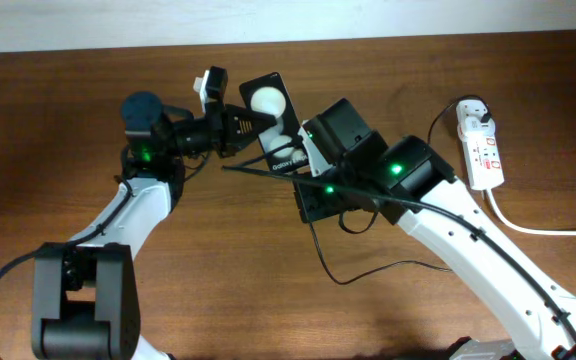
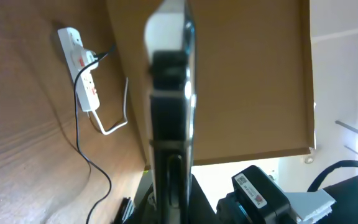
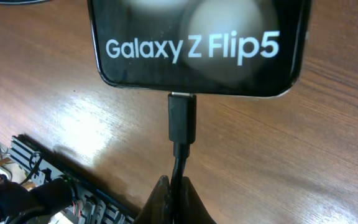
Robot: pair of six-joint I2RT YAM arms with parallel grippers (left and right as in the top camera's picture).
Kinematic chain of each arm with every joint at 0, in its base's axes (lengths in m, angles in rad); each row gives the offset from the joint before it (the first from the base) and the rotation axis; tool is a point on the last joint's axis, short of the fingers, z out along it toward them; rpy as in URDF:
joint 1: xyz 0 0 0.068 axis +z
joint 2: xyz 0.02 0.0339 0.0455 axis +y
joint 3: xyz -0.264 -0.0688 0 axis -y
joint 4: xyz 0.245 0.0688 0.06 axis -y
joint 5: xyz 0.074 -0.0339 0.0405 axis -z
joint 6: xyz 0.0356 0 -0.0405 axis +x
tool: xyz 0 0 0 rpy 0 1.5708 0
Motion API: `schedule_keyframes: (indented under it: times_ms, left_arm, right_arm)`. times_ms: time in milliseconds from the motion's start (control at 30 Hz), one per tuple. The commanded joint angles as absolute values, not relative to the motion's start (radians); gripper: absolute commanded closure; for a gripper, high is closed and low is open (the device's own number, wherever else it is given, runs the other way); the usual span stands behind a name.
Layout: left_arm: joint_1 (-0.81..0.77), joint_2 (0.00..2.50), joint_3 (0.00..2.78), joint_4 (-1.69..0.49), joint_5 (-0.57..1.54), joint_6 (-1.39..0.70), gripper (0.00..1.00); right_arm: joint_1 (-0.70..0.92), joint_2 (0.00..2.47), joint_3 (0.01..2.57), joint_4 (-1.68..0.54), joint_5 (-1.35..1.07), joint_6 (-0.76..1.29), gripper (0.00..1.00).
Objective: Plug charger to phone and switch on socket
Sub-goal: 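Lower the connected phone onto the table with the left gripper and release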
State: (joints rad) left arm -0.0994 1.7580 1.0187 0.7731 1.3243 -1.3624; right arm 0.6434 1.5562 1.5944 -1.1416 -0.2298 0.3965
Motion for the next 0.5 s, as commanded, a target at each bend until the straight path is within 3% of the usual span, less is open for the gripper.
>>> schedule_keyframes:
  times_ms: [0, 100, 167, 200, 267, 367, 400, 467]
  left_arm:
    - [-0.167, 1.748, 1.022, 0.778, 1.554, -1.330, 1.00]
    - [-0.181, 1.748, 1.021, 0.778, 1.573, -1.279, 1.00]
    - [-0.181, 1.748, 1.021, 0.777, 1.572, -1.187, 1.00]
    - [-0.181, 1.748, 1.021, 0.778, 1.571, -1.137, 1.00]
    - [-0.181, 1.748, 1.021, 0.777, 1.549, -1.059, 1.00]
    - [-0.182, 1.748, 1.021, 0.778, 1.476, -1.059, 1.00]
    - [-0.184, 1.748, 1.021, 0.778, 1.441, -1.056, 1.00]
    - [-0.210, 1.748, 1.022, 0.778, 1.385, -1.056, 1.00]
  right_arm:
    - [0.640, 1.562, 1.616, -1.026, -0.171, 0.401, 0.96]
    - [0.640, 1.562, 1.616, -1.029, -0.172, 0.401, 0.95]
    - [0.640, 1.547, 1.616, -1.063, -0.172, 0.401, 0.82]
    - [0.639, 1.531, 1.616, -1.074, -0.172, 0.400, 0.56]
    - [0.634, 1.468, 1.616, -1.100, -0.171, 0.398, 0.28]
    - [0.552, 1.307, 1.616, -1.142, -0.171, 0.398, 0.14]
    - [0.524, 1.267, 1.616, -1.159, -0.171, 0.398, 0.03]
    - [0.483, 1.222, 1.616, -1.213, -0.140, 0.398, 0.01]
